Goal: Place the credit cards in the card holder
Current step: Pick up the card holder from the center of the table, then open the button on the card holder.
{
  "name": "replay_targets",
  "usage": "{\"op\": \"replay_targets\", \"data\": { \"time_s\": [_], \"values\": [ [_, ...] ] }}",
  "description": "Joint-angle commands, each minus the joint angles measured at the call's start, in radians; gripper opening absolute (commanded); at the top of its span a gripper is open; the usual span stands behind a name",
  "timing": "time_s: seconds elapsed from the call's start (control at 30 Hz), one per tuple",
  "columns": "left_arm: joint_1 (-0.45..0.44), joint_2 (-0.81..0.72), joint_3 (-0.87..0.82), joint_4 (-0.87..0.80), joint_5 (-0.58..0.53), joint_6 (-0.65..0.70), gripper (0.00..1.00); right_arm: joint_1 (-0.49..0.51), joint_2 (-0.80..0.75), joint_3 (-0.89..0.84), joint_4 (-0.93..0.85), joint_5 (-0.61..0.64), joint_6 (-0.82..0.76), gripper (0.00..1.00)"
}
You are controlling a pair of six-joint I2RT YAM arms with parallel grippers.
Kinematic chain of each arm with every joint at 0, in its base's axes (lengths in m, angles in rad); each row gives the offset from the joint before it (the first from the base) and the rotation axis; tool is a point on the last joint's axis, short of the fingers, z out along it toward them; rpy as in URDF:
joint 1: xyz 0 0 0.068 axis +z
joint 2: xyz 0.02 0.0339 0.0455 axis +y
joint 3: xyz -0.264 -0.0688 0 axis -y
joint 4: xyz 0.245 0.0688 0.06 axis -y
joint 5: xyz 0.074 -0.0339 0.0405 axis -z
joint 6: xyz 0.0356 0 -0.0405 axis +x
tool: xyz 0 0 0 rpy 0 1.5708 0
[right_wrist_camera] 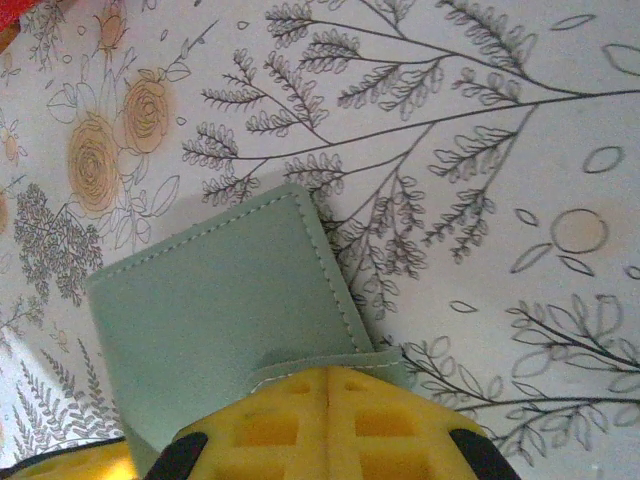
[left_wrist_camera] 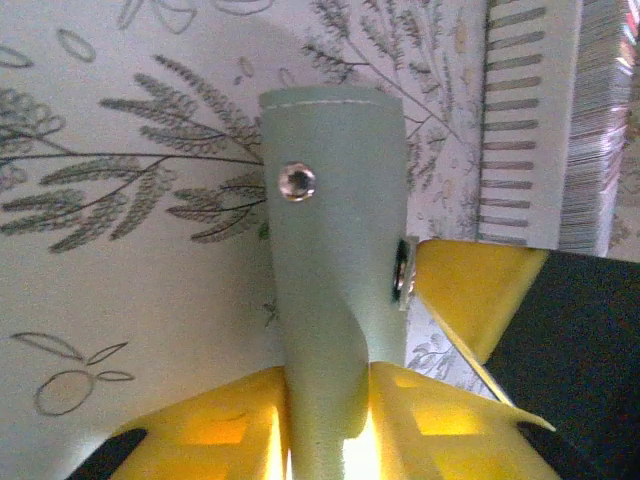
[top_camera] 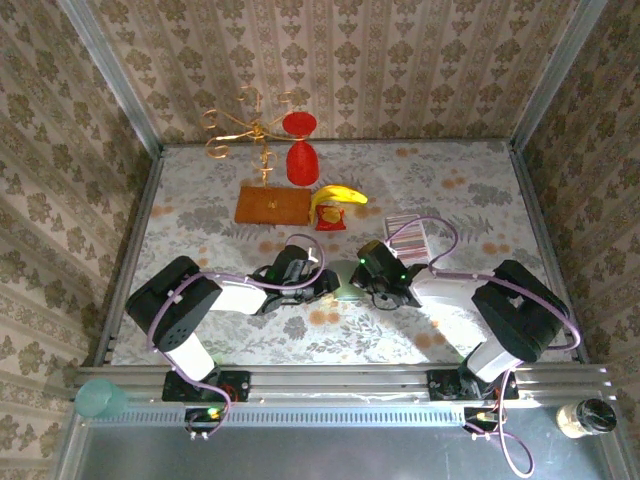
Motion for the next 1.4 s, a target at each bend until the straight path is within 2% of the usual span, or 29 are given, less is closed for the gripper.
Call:
{"op": "replay_targets", "data": {
  "time_s": [0.0, 0.07, 0.23, 0.47, 0.57, 0.73, 0.87, 1.07, 1.37],
  "values": [
    [-0.006, -0.034, -0.011, 0.059, 0.005, -0.003, 0.21, -0.004, -0.033, -0.037, -0.051, -0.007, -0.008, 0.0],
    [-0.006, -0.063, -0.011, 0.046, 0.001, 0.01, 0.15, -0.003, -0.064, -0.048, -0.023, -0.018, -0.02, 0.02],
    [-0.006, -0.159, -0.003, -0.052, -0.007, 0.067, 0.06, 0.014, -0.172, -0.037, -0.033, -0.02, -0.073, 0.17],
    [-0.015, -0.421, 0.055, -0.479, -0.152, 0.326, 0.04, 0.132, -0.409, 0.063, -0.244, 0.103, -0.213, 0.36],
    [-0.028, -0.521, 0.08, -0.582, -0.205, 0.42, 0.0, 0.183, -0.462, 0.101, -0.291, 0.122, -0.234, 0.45],
    [-0.05, -0.664, 0.083, -0.635, -0.243, 0.482, 0.01, 0.254, -0.458, 0.177, -0.362, 0.183, -0.224, 0.45],
    [-0.062, -0.724, 0.074, -0.624, -0.23, 0.482, 0.01, 0.267, -0.414, 0.193, -0.326, 0.175, -0.215, 0.47],
    [-0.078, -0.76, 0.046, -0.597, -0.222, 0.475, 0.01, 0.268, -0.364, 0.197, -0.255, 0.159, -0.207, 0.5],
    [-0.1, -0.773, 0.041, -0.569, -0.216, 0.459, 0.03, 0.268, -0.317, 0.198, -0.255, 0.153, -0.169, 0.51]
  ]
}}
